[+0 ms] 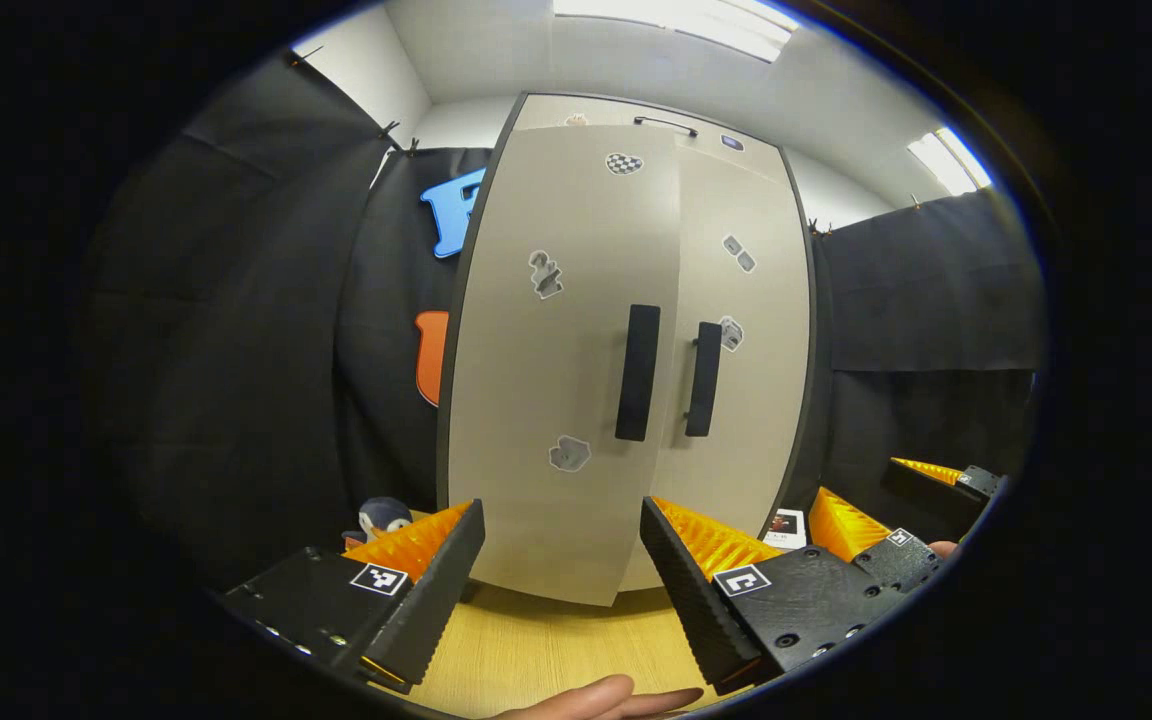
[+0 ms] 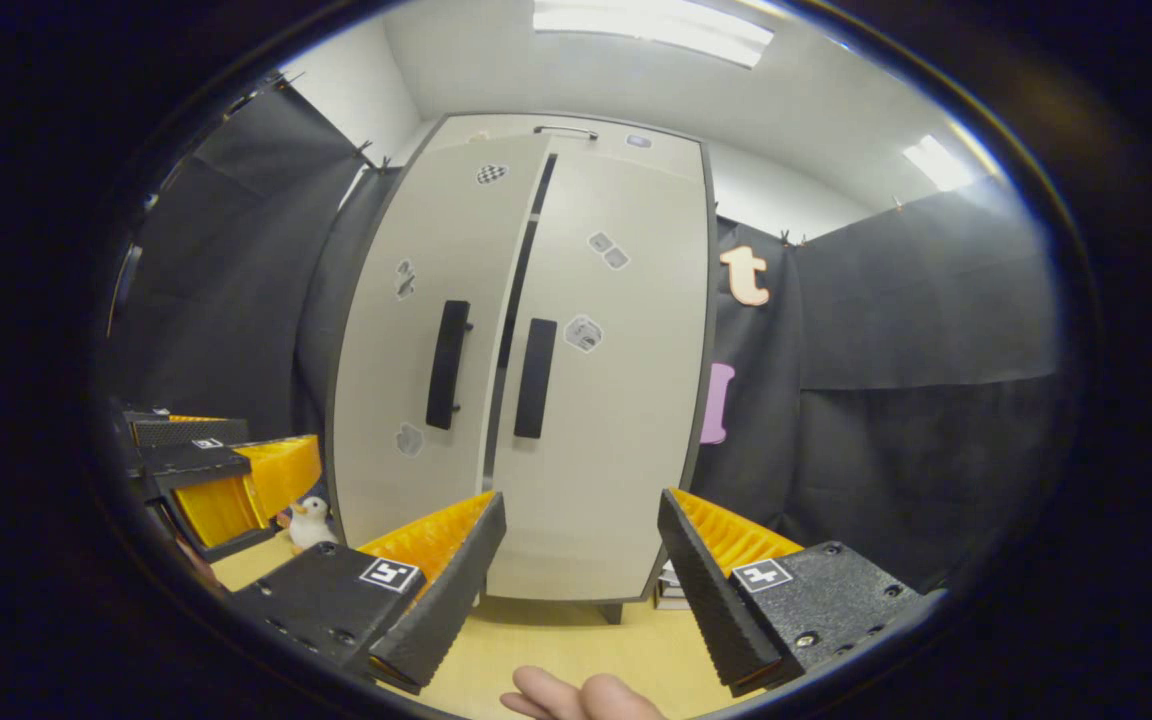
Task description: Grab one shoe with the right hand and put it into the shoe cabinet, grab the other shoe with the left hand and put it into the shoe cabinet; then close the right door with the right hand and the left door with the left hand.
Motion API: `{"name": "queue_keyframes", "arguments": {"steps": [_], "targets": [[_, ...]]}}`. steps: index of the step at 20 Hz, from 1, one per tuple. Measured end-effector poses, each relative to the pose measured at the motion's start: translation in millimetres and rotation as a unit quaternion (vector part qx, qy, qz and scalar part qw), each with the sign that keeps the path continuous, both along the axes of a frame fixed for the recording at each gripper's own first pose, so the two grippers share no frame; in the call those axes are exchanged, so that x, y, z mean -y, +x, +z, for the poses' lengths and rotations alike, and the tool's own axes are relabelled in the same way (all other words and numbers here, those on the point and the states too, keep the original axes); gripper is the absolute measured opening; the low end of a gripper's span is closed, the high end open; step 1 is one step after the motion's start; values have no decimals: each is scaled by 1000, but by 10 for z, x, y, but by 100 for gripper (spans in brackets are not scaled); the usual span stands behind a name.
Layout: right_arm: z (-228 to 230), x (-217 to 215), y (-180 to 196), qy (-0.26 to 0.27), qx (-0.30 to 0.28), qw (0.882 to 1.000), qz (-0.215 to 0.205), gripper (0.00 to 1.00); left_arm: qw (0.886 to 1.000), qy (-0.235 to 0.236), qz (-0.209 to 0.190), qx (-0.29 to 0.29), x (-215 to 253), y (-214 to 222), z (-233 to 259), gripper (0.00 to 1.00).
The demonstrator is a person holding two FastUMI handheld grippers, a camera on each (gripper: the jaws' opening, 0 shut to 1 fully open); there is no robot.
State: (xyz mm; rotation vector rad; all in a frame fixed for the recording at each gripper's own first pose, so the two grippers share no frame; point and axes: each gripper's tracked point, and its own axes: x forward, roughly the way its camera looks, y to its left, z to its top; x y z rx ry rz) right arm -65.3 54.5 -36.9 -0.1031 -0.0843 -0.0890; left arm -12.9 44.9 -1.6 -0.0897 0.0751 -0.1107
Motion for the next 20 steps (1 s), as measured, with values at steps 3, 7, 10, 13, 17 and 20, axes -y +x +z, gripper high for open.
{"name": "queue_keyframes", "arguments": {"steps": [3,7,10,13,17,20], "targets": [[-1,-30,24,-9,2,1000,-2,99,1000,-1,2,-1,-42,22,-21,95],[-16,-76,53,-12,-1,1000,0,99,1000,-1,9,-6,-115,49,-50,95],[-37,-126,84,-14,-4,1000,4,99,1000,-4,13,-6,-174,71,-49,95],[-65,-162,97,-14,-9,1000,8,99,1000,-5,13,-11,-183,81,-89,95],[-95,-197,108,-13,-14,1000,13,99,1000,-2,10,-15,-192,96,-113,95],[-133,-221,111,-12,-21,1000,16,98,1000,2,8,-19,-186,89,-145,95]]}}
